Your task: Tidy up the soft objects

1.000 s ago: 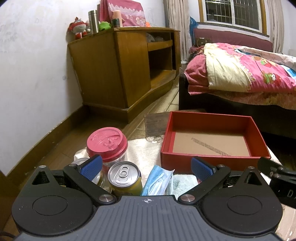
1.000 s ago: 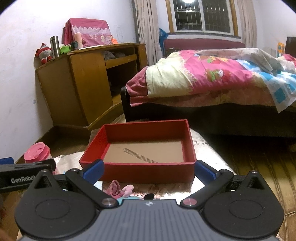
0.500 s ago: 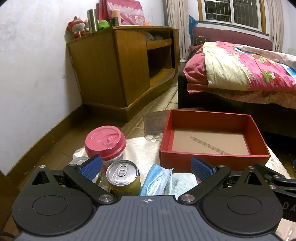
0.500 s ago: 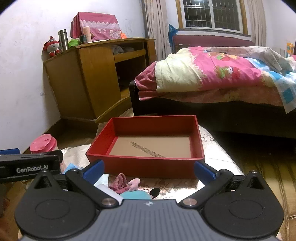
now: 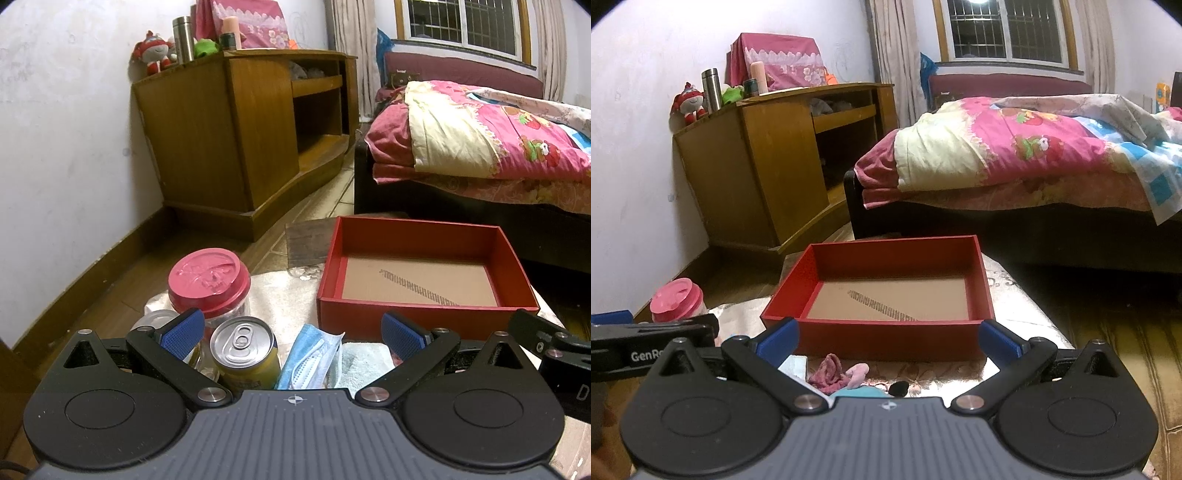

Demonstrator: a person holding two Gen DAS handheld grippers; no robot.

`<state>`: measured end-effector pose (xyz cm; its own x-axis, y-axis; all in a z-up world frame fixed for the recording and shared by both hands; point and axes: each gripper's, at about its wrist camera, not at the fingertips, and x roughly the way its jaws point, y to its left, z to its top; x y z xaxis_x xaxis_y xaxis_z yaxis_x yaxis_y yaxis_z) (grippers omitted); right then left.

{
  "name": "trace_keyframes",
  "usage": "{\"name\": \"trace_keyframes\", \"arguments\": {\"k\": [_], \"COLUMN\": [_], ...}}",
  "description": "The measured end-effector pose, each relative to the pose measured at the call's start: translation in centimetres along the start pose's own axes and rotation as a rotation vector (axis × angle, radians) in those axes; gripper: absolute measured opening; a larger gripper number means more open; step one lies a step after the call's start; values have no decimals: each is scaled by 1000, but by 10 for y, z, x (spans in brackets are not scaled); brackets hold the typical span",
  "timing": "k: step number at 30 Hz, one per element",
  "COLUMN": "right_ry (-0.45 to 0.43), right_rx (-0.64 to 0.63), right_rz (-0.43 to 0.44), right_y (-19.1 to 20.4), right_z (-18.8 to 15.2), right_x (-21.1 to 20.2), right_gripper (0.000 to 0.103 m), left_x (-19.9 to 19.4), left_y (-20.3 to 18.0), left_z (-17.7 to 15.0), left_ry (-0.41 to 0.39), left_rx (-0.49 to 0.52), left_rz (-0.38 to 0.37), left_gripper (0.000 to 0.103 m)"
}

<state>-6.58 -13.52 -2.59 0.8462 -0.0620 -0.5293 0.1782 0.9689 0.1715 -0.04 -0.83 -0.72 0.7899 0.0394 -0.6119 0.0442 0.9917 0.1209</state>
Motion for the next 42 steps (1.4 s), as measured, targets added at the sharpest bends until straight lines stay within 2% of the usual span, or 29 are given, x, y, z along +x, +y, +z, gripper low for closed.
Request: {"name": "trace_keyframes", "arguments": {"k": [42], "right_ry": [-9], "right_rx": [1], "right_rz": [-22], "right_y": [-1], "right_z": [0], "right_x": [-1], "right_gripper": [79], "left_x": [-2], "left_y": [-1], "left_z": [0], "left_ry": [-2], "left_rx": [5], "left_rz": [-9], "left_gripper": [97]}}
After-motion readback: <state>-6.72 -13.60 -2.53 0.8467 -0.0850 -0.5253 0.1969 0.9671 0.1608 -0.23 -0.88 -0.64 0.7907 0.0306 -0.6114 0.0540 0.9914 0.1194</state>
